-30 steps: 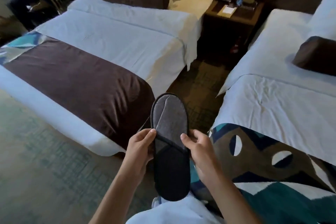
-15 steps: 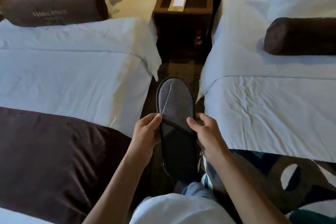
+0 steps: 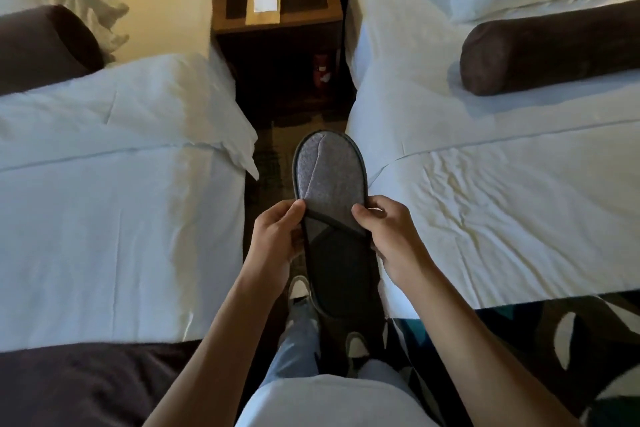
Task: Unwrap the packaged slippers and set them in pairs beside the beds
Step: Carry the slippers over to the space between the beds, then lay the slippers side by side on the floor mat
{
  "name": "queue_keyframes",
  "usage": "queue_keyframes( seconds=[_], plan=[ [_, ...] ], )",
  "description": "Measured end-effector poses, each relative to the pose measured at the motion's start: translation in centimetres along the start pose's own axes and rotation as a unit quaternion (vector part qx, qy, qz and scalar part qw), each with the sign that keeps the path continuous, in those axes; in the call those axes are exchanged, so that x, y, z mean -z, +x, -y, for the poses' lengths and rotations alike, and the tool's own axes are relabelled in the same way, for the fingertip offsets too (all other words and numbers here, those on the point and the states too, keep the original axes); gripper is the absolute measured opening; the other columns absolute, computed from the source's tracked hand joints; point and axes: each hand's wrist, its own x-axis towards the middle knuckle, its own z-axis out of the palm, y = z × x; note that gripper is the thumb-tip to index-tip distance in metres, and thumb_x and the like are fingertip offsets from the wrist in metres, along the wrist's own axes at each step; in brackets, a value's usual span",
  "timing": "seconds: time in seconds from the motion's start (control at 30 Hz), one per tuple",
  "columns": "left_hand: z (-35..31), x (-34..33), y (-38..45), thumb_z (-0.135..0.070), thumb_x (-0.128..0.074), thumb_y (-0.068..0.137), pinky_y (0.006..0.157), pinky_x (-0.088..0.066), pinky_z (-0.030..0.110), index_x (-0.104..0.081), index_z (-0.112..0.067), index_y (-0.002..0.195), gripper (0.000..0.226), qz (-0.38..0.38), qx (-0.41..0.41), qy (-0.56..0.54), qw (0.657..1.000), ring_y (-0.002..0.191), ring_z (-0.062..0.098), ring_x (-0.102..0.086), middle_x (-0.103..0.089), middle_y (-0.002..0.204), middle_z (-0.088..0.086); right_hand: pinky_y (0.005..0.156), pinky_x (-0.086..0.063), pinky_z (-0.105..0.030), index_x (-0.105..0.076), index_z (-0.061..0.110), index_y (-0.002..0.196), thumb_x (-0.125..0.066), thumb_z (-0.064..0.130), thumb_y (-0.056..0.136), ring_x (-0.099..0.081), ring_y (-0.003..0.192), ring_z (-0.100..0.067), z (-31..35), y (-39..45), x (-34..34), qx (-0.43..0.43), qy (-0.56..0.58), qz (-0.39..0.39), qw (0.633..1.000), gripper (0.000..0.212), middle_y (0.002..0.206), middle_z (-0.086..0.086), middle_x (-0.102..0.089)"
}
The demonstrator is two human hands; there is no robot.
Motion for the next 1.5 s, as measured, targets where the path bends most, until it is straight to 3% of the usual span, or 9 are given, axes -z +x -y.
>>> queue_keyframes(
  seconds=[0.1, 0.23, 0.5, 0.6, 0.8, 0.97, 1.13, 1.33, 1.5],
  plan=[
    [-1.5, 1.8, 3.6, -0.026, -0.052, 0.099, 0.076, -0.058, 0.037, -0.069, -0.005, 0.106, 0.028, 0.024, -0.003, 0.025, 0.999, 0.086, 0.025, -0.067, -0.068, 0.096, 0.014, 0.094, -0.056, -0.051, -0.071, 0.018, 0.103, -0.067, 0.046, 0.071, -0.069, 0.101, -0.027, 1.0, 2.7, -2.5, -0.001, 0.01, -0.02, 1.0, 0.043, 0.103, -0.006, -0.075],
    [-2.6, 3.6, 7.5, -0.026, -0.052, 0.099, 0.075, -0.058, 0.039, -0.07, -0.009, 0.1, 0.025, 0.025, -0.016, 0.037, 0.999, 0.078, 0.021, -0.068, -0.069, 0.088, 0.01, 0.098, -0.052, -0.054, -0.064, 0.023, 0.118, -0.067, 0.059, 0.061, -0.064, 0.115, -0.028, 1.0, 6.5, -5.3, -0.007, 0.015, -0.021, 1.0, 0.067, 0.122, -0.006, -0.069],
    [2.9, 4.9, 16.8, -0.024, -0.051, 0.1, 0.081, -0.057, 0.048, -0.069, -0.008, 0.096, 0.025, 0.009, -0.001, 0.024, 1.0, 0.079, 0.023, -0.068, -0.069, 0.083, 0.008, 0.087, -0.059, -0.048, -0.069, 0.015, 0.096, -0.068, 0.037, 0.079, -0.071, 0.096, -0.028, -3.6, 15.9, -6.7, 0.018, -0.019, -0.015, 1.0, 0.028, 0.095, -0.009, -0.075],
    [7.2, 5.0, 21.9, -0.024, -0.052, 0.1, 0.081, -0.057, 0.049, -0.07, -0.007, 0.096, 0.025, -0.012, 0.005, 0.016, 1.0, 0.074, 0.02, -0.069, -0.07, 0.077, 0.005, 0.075, -0.056, -0.04, -0.068, 0.01, 0.091, -0.067, 0.032, 0.084, -0.069, 0.09, -0.031, -7.2, 20.8, -6.9, 0.035, -0.029, -0.013, 0.999, 0.024, 0.09, -0.016, -0.073],
    [17.9, 4.9, 32.4, -0.023, -0.051, 0.1, 0.079, -0.058, 0.042, -0.071, -0.01, 0.095, 0.024, -0.042, 0.0, -0.038, 0.998, 0.081, 0.023, -0.071, -0.074, 0.085, 0.008, 0.077, -0.057, -0.052, -0.068, 0.008, 0.087, -0.069, 0.037, 0.077, -0.069, 0.085, -0.037, -16.9, 31.9, -7.4, 0.046, -0.034, -0.017, 0.998, 0.03, 0.088, -0.025, -0.071],
    [28.9, 5.6, 41.7, -0.025, -0.053, 0.099, 0.089, -0.057, 0.043, -0.073, -0.01, 0.097, 0.025, -0.082, 0.016, -0.08, 0.993, 0.096, 0.027, -0.072, -0.076, 0.099, 0.011, 0.057, -0.049, -0.016, -0.068, 0.014, 0.08, -0.072, 0.016, 0.085, -0.061, 0.054, 0.001, -26.3, 41.7, -8.1, 0.07, -0.048, -0.044, 0.995, 0.007, 0.065, 0.001, -0.065],
    [39.5, 6.8, 50.4, -0.023, -0.054, 0.099, 0.086, -0.055, 0.044, -0.068, -0.01, 0.095, 0.019, -0.112, 0.051, -0.156, 0.98, 0.094, 0.029, -0.068, -0.073, 0.098, 0.012, 0.073, -0.059, -0.036, -0.064, 0.009, 0.107, -0.073, 0.019, 0.085, -0.069, 0.081, -0.02, -36.2, 51.2, -10.0, 0.043, -0.044, -0.032, 0.998, 0.026, 0.091, -0.009, -0.071],
    [47.8, 8.2, 59.6, -0.022, -0.056, 0.097, 0.077, -0.056, 0.038, -0.066, -0.01, 0.098, 0.016, -0.065, 0.035, -0.199, 0.977, 0.084, 0.025, -0.069, -0.072, 0.091, 0.01, 0.062, -0.05, -0.026, -0.06, 0.012, 0.101, -0.073, 0.019, 0.085, -0.065, 0.077, -0.017, -43.7, 59.4, -11.1, 0.075, -0.047, -0.061, 0.994, 0.021, 0.085, -0.003, -0.068],
    [52.9, 8.9, 64.3, -0.045, -0.066, 0.084, 0.097, -0.052, 0.052, -0.06, -0.007, 0.13, 0.059, -0.019, 0.063, -0.28, 0.958, 0.114, 0.036, -0.065, -0.068, 0.125, 0.02, 0.075, -0.055, -0.031, -0.061, 0.009, 0.104, -0.073, 0.017, 0.085, -0.068, 0.091, -0.024, -49.3, 63.6, -11.7, 0.071, -0.013, -0.07, 0.995, 0.024, 0.103, -0.016, -0.069]
  ],
)
